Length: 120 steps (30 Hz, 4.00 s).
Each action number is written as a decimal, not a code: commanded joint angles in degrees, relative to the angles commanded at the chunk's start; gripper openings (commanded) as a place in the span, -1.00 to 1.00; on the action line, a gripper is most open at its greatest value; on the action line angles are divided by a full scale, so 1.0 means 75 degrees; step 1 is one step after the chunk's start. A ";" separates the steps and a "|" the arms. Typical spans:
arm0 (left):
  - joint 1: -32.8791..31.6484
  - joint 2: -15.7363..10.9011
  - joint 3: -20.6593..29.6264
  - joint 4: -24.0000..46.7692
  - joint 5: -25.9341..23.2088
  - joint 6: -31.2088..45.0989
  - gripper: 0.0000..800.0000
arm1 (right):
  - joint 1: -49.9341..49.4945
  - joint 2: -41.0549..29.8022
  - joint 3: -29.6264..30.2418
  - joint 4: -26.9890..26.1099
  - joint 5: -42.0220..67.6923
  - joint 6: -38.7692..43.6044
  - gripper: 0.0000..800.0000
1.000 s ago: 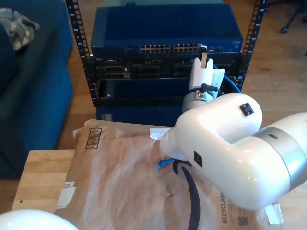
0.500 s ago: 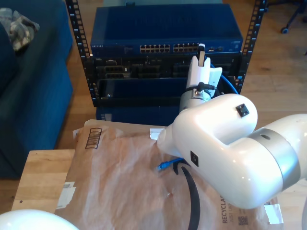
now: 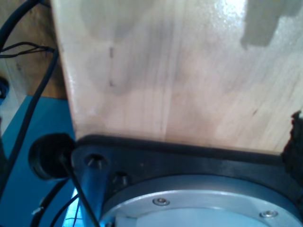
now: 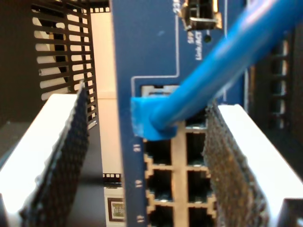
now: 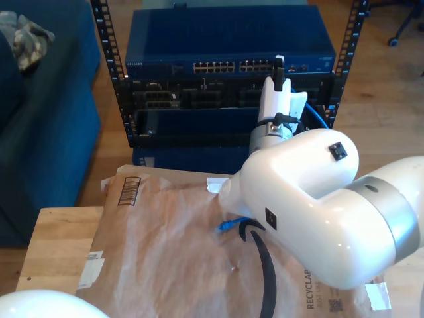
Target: Grab the cable and plug it in
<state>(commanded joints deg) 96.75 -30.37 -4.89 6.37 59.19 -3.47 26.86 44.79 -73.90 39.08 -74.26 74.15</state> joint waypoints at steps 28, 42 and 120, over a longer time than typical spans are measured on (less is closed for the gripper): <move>0.0000 0.0000 -0.0012 0.0000 0.0000 0.0000 1.00 | -0.2157 -0.5919 0.4489 -0.4149 0.6857 0.0023 0.99; 0.0000 0.0000 -0.0012 -0.0012 0.0000 0.0000 1.00 | -0.5193 -0.8568 0.4747 -0.7478 1.3410 -0.1430 0.99; 0.0000 0.0000 0.0000 0.0000 0.0000 0.0000 1.00 | -1.4418 -1.1018 0.9799 -0.6670 1.6434 -0.8393 1.00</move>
<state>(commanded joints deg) 96.75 -30.37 -4.89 6.37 59.19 -3.47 -81.27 -37.85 -0.41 -10.95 48.99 11.21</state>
